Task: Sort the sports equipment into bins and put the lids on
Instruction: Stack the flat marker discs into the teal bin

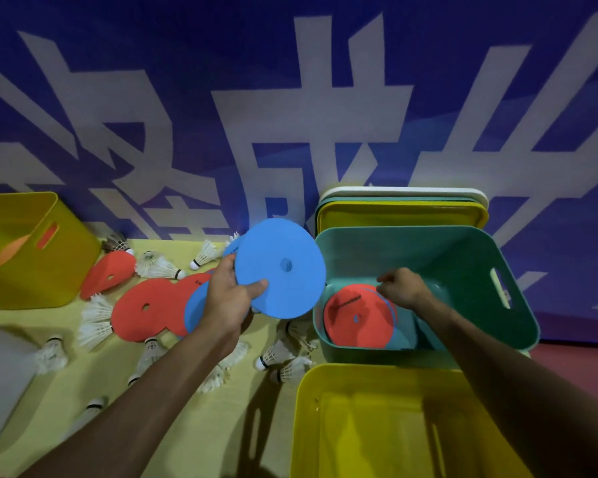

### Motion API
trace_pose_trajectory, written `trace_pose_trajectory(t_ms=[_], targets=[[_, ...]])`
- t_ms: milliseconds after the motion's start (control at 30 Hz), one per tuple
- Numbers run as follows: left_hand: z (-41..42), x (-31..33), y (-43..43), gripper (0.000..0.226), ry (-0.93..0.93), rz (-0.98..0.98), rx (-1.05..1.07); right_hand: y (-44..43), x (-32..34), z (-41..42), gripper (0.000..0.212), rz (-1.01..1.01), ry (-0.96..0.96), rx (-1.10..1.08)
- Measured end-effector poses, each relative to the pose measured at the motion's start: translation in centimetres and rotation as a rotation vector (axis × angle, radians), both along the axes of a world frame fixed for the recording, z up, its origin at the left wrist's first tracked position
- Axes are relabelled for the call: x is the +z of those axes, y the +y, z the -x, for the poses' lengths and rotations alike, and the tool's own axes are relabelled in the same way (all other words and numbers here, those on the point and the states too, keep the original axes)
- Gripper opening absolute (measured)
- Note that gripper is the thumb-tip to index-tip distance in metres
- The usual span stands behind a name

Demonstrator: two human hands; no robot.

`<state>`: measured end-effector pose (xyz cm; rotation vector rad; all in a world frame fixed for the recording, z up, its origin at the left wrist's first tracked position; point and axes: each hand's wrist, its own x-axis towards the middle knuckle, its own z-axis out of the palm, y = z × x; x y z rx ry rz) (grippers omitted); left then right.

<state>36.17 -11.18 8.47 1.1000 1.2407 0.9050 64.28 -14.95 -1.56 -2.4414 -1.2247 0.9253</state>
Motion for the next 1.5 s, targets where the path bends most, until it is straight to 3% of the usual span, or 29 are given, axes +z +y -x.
trace_pose_trajectory(t_ms=[67, 167, 267, 400, 500, 667, 767, 867, 1133, 1333, 1400, 1500], targets=[[-0.8, 0.4, -0.1, 0.048, -0.036, -0.007, -0.056, -0.1, 2.2, 0.9, 0.012, -0.157, 0.247, -0.07], [-2.2, 1.0, -0.4, 0.043, -0.047, -0.01, -0.123, -0.6, 6.7, 2.9, 0.025, -0.321, 0.713, -0.139], [-3.6, 1.6, -0.6, 0.038, -0.037, -0.01, -0.137, -1.4, 9.7, 3.8, 0.028, -0.392, 0.87, -0.107], [-4.7, 1.9, -0.8, 0.036, -0.001, -0.001, -0.192, -2.8, 10.6, 3.1, 0.024, -0.497, 0.72, -0.177], [-5.1, 2.1, -1.0, 0.037, 0.051, 0.027, -0.249, -3.7, 10.4, 2.2, 0.027, -0.517, 0.723, -0.252], [-4.2, 3.1, -1.1, 0.038, -0.011, 0.068, -0.257, -4.9, 8.5, 0.6, 0.028, -0.534, 0.731, -0.411], [-2.8, 2.9, -1.2, 0.033, -0.005, 0.068, -0.237, -5.3, 6.3, -0.4, 0.027, -0.488, 0.65, -0.511], [-1.2, 2.5, -1.1, 0.029, 0.031, 0.047, -0.228, -4.8, 3.7, -1.6, 0.034, -0.318, 0.454, -0.538], [1.0, 2.8, -1.4, 0.023, -0.115, 0.114, -0.058, -1.4, -0.7, -0.6, 0.036, -0.017, 0.25, -0.327], [2.4, 2.3, -1.9, 0.025, -0.089, 0.119, -0.051, -0.6, -3.2, -0.4, 0.032, 0.129, 0.034, -0.042], [2.6, 2.1, -2.0, 0.025, -0.063, 0.115, -0.057, -1.0, -3.1, -0.5, 0.042, 0.225, -0.007, 0.051], [2.3, 2.0, -2.0, 0.022, -0.033, 0.113, -0.061, -1.7, -1.6, -0.5, 0.053, 0.199, -0.008, 0.071]])
